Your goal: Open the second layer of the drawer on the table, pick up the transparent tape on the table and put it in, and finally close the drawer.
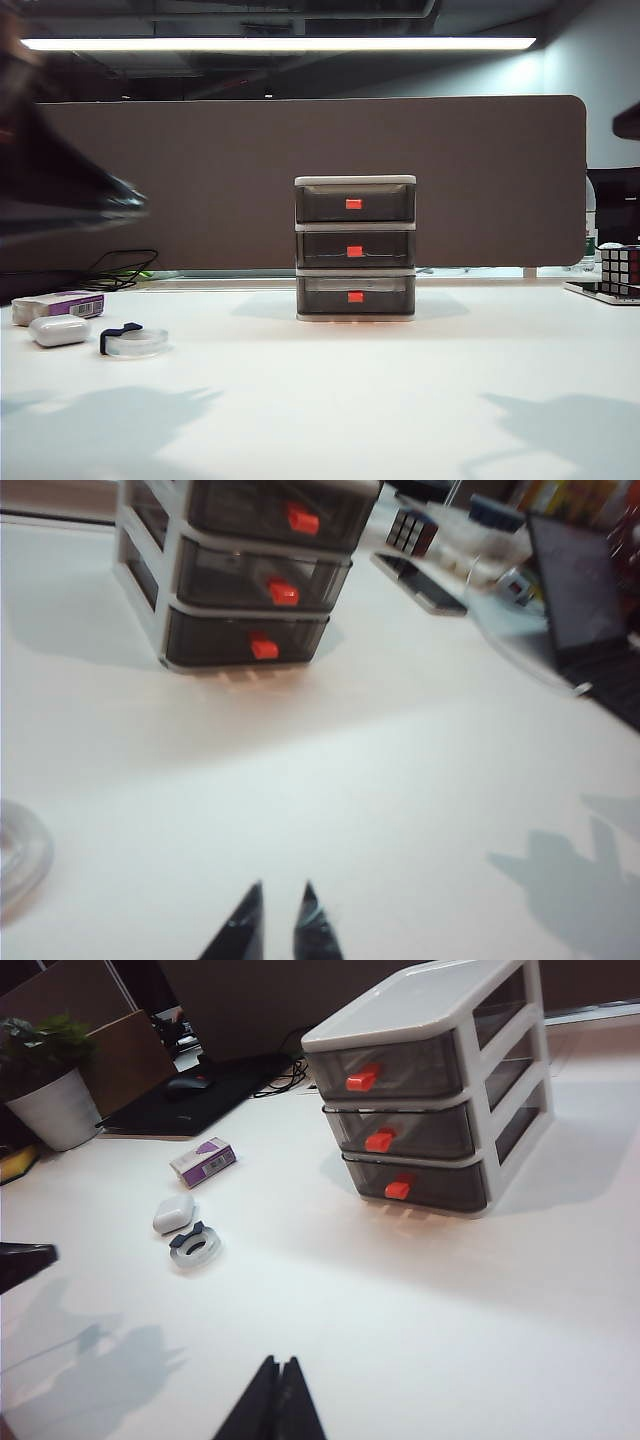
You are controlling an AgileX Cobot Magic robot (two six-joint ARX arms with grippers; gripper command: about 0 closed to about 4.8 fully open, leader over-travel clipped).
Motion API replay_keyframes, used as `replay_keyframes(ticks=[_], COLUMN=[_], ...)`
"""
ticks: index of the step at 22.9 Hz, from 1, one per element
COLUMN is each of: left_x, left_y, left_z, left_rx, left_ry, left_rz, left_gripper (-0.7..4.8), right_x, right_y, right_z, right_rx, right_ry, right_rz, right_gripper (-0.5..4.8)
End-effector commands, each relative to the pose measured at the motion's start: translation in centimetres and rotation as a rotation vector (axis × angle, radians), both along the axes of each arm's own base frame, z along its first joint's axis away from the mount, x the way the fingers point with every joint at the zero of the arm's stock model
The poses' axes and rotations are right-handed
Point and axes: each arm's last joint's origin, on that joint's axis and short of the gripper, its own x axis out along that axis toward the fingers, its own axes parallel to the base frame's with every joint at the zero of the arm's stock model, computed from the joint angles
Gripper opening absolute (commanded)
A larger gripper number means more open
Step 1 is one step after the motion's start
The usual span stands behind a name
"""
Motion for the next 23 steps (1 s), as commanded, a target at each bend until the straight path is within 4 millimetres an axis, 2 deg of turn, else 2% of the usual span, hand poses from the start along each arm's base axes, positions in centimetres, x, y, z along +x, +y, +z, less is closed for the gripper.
replay_keyframes(ticks=[1, 5, 9, 14, 17, 21, 23], left_x=[2.8, 6.9, 8.5, 9.8, 10.3, 10.1, 10.8], left_y=[-2.6, -6.6, -8.3, -9.5, -11.5, -15.5, -16.7], left_z=[1.2, 0.6, 1.0, 2.8, 3.0, 1.6, 0.2], left_rx=[0.017, 0.040, 0.013, -0.030, 0.034, 0.169, 0.174], left_ry=[-0.066, -0.048, -0.058, -0.110, -0.161, -0.222, -0.215], left_rz=[-0.027, -0.094, -0.166, -0.158, -0.044, 0.153, 0.205], left_gripper=[0.40, 0.40, 0.39, 0.39, 0.40, 0.46, 1.11], right_x=[1.0, 3.1, 5.0, 8.0, 10.1, 12.8, 14.0], right_y=[0.3, 0.8, 1.3, 2.1, 2.6, 3.3, 3.6], right_z=[1.6, 3.7, 4.0, 4.2, 4.9, 5.4, 5.3], right_rx=[-0.002, -0.027, -0.086, -0.131, -0.147, -0.156, -0.160], right_ry=[-0.048, -0.013, 0.033, 0.110, 0.092, 0.083, 0.094], right_rz=[-0.029, -0.027, 0.003, 0.047, 0.055, 0.099, 0.131], right_gripper=[-0.05, -0.05, -0.05, -0.05, -0.05, -0.05, -0.05])
